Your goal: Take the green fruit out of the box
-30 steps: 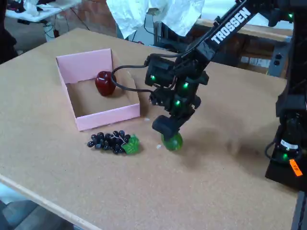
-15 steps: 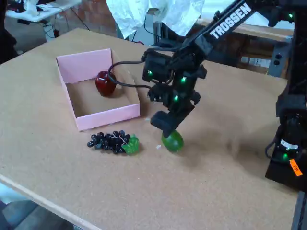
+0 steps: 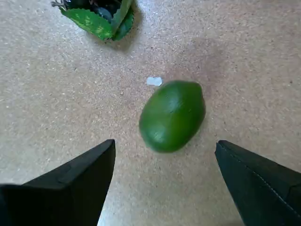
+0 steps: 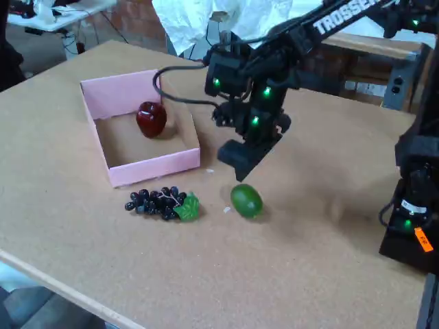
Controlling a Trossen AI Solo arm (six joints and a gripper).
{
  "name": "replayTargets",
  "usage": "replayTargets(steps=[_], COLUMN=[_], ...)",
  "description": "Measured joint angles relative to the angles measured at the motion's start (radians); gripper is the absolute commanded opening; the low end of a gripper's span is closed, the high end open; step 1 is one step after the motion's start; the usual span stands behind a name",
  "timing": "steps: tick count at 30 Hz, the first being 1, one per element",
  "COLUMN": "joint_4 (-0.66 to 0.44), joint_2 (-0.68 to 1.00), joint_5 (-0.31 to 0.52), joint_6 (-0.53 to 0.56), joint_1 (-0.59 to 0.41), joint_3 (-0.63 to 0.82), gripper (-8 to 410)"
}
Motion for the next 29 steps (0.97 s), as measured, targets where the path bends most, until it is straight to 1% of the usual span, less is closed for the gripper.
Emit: replayTargets(steps=[5, 8, 10, 12, 19, 21, 24, 29], joint_4=[-0.042, -0.067, -0.076, -0.080, -0.086, -0.088, -0.082, -0.064], joint_2=[-0.037, -0.041, -0.041, -0.041, -0.041, -0.041, -0.041, -0.041], joint_5=[0.010, 0.015, 0.016, 0.018, 0.019, 0.020, 0.020, 0.020], joint_6=[0.002, 0.002, 0.002, 0.002, 0.004, 0.006, 0.006, 0.011], joint_1=[0.000, 0.000, 0.002, 0.002, 0.005, 0.005, 0.006, 0.006], joint_3=[0.018, 0.029, 0.032, 0.032, 0.032, 0.032, 0.032, 0.032], gripper=[292, 279, 259, 231, 104, 75, 56, 54])
